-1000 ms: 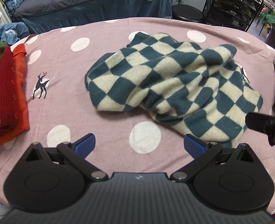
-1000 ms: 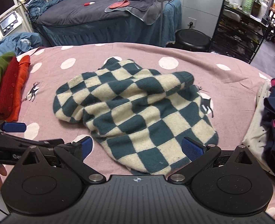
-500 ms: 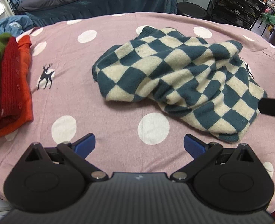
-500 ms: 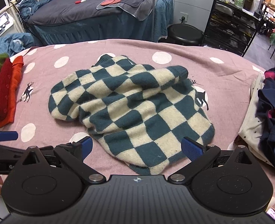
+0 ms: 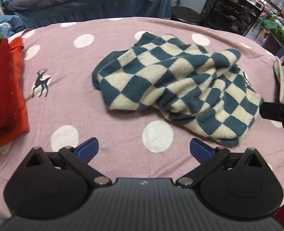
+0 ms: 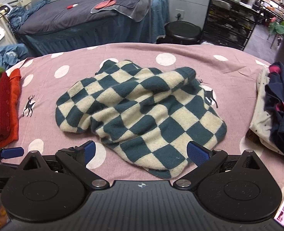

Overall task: Fold small clothes
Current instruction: 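Move both tools toward the crumpled checkered sweater on the bed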

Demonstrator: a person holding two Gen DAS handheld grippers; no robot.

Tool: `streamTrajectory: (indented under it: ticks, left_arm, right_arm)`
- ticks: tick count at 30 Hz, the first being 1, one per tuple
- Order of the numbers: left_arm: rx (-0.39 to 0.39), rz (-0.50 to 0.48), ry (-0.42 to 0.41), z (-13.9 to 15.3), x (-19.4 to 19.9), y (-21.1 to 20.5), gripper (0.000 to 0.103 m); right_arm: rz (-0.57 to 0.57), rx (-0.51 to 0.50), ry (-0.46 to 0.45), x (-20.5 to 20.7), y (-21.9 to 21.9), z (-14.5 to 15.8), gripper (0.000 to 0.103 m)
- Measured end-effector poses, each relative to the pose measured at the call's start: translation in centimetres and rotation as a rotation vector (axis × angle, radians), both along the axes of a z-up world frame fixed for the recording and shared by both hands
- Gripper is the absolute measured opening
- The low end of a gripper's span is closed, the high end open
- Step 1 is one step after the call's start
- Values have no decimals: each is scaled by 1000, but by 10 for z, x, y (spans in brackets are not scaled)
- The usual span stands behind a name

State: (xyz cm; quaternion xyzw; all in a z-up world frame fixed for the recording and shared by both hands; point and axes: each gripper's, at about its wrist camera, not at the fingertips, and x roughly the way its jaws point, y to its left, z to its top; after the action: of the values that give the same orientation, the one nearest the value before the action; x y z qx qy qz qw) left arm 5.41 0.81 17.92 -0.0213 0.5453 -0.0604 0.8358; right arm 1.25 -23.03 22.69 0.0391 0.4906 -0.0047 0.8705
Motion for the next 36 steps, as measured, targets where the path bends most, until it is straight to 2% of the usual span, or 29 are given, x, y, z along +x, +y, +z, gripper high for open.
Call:
streamTrajectory:
  ticks: [4, 8, 10, 15, 25, 36]
  left_arm:
    - [41, -31, 8, -2, 4, -5, 103]
    - [58, -36, 23, -6, 7, -7, 103]
    - [71, -30, 18, -8, 6, -7, 103]
    - [77, 26, 35, -10, 5, -6, 103]
    - [111, 68, 42, -8, 8, -43, 103]
    - [143, 75, 74, -15, 12, -75, 103]
  right_arm:
    - [-45, 13, -17, -8, 3, 4, 103]
    - [-80, 80, 6, -8, 2, 1, 103]
    - [-86, 78, 11, -3, 3, 1, 103]
    - [24, 28, 12, 14, 16, -1, 103]
    - [93, 107, 45, 26, -10, -7, 103]
    - [189, 141, 16, 22, -37, -14, 103]
